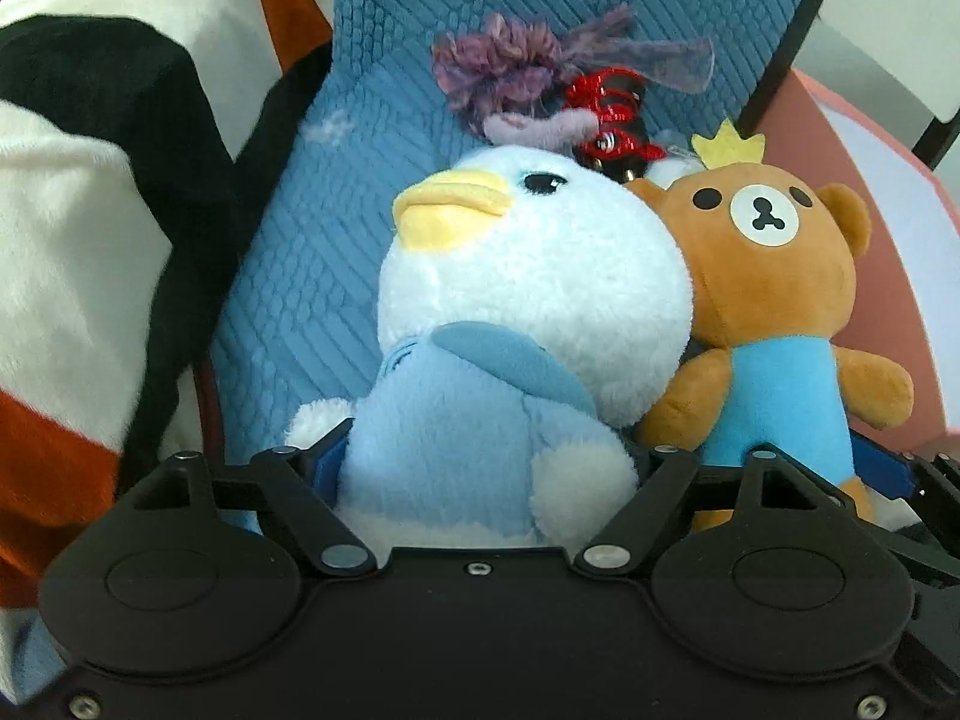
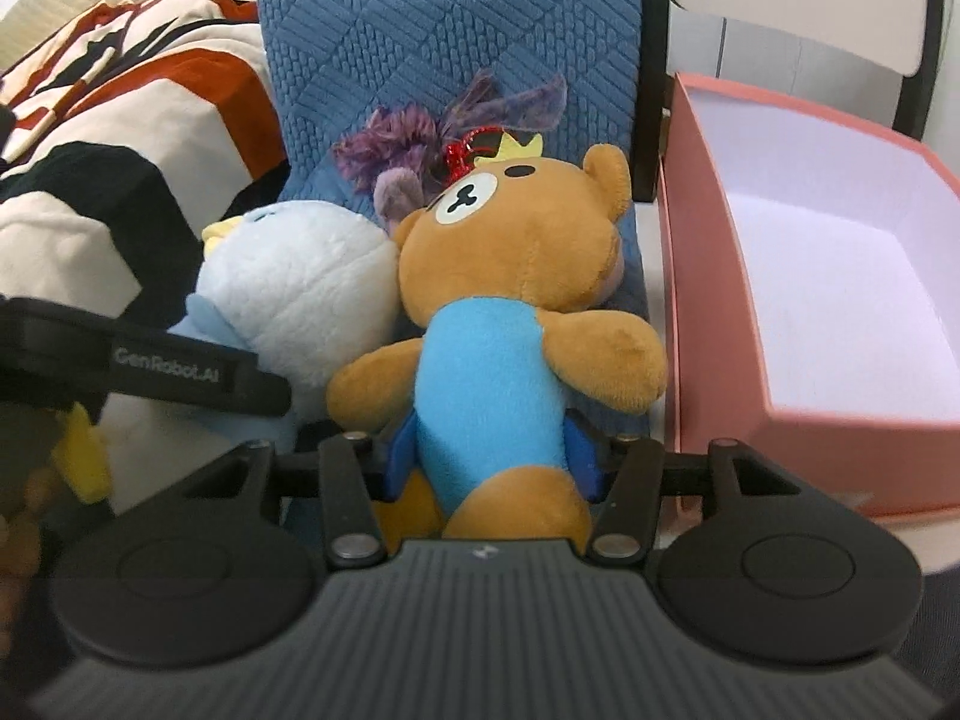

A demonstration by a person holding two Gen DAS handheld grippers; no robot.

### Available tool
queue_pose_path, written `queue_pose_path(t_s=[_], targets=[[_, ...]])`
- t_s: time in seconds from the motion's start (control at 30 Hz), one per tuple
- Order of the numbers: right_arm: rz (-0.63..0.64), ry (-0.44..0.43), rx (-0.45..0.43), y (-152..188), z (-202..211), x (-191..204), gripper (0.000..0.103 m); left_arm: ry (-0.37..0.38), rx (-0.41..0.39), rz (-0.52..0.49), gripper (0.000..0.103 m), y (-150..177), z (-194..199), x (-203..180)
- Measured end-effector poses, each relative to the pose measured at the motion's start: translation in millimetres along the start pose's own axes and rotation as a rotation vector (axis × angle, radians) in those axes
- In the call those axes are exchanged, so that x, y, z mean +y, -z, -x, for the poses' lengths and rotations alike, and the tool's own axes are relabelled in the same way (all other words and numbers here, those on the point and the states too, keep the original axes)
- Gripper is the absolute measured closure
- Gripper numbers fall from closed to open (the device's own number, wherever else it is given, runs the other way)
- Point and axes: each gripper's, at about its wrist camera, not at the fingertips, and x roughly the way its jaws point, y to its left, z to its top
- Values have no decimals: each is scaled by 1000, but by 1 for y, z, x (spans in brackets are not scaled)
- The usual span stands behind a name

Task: Organize objects
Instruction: 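Lift the duck with the left gripper while the right gripper lifts the bear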

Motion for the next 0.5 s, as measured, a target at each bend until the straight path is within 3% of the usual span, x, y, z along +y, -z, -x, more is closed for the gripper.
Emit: queue_pose_path(t_s=[0.17,0.27,0.4,0.5], targets=[[16,-58,1,8,-8,-4,37,15,-22,-25,6,0,2,-6],[19,-39,7,10,-16,-5,36,-11,-19,-51,6,0,-2,-11],[-17,-67,-5,10,-26,-10,36,-37,-7,-37,5,-1,-10,-12],[25,-87,-6,8,-30,-8,38,-49,4,-36,5,-1,-14,-13]])
